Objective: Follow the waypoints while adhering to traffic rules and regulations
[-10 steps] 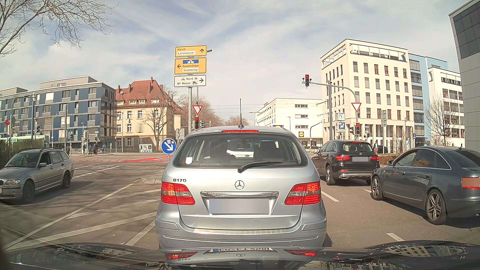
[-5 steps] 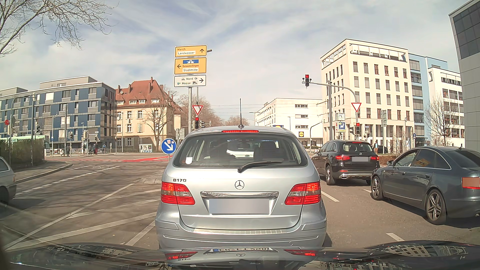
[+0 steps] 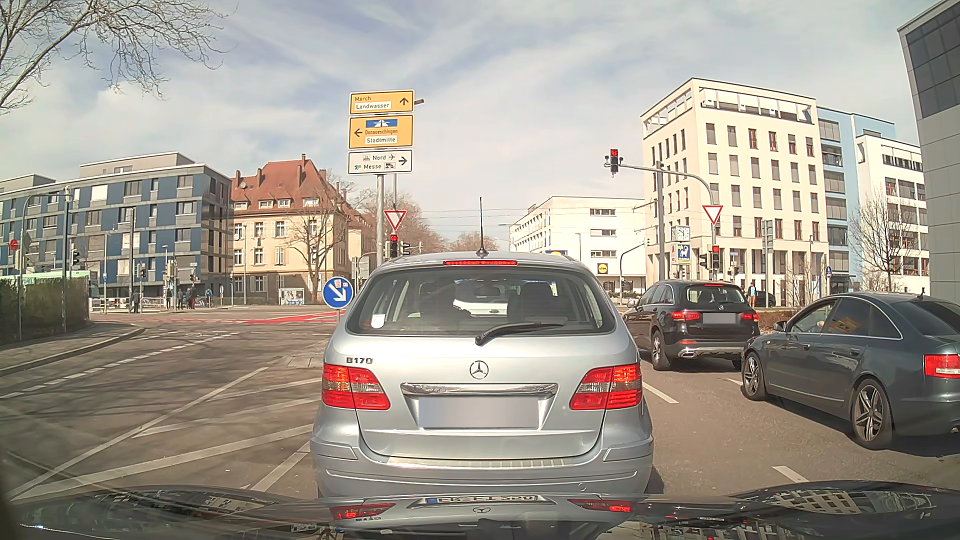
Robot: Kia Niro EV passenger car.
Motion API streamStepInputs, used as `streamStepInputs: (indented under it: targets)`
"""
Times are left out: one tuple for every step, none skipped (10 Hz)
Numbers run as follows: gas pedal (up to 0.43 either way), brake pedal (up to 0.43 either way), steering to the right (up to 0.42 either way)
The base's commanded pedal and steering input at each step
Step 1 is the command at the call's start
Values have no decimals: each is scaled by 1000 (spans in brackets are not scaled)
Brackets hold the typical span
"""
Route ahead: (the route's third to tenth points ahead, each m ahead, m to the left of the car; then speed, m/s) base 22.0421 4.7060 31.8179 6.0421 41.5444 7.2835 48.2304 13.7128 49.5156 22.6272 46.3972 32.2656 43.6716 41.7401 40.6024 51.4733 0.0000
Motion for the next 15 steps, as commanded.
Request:
streamStepInputs:
  targets:
    - [0,317,6]
    - [0,311,6]
    - [0,317,6]
    - [0,323,6]
    - [0,317,6]
    - [0,317,6]
    - [0,323,6]
    - [0,317,6]
    - [0,323,6]
    - [0,323,6]
    - [0,317,6]
    - [0,317,6]
    - [0,317,6]
    - [0,323,6]
    - [0,317,6]
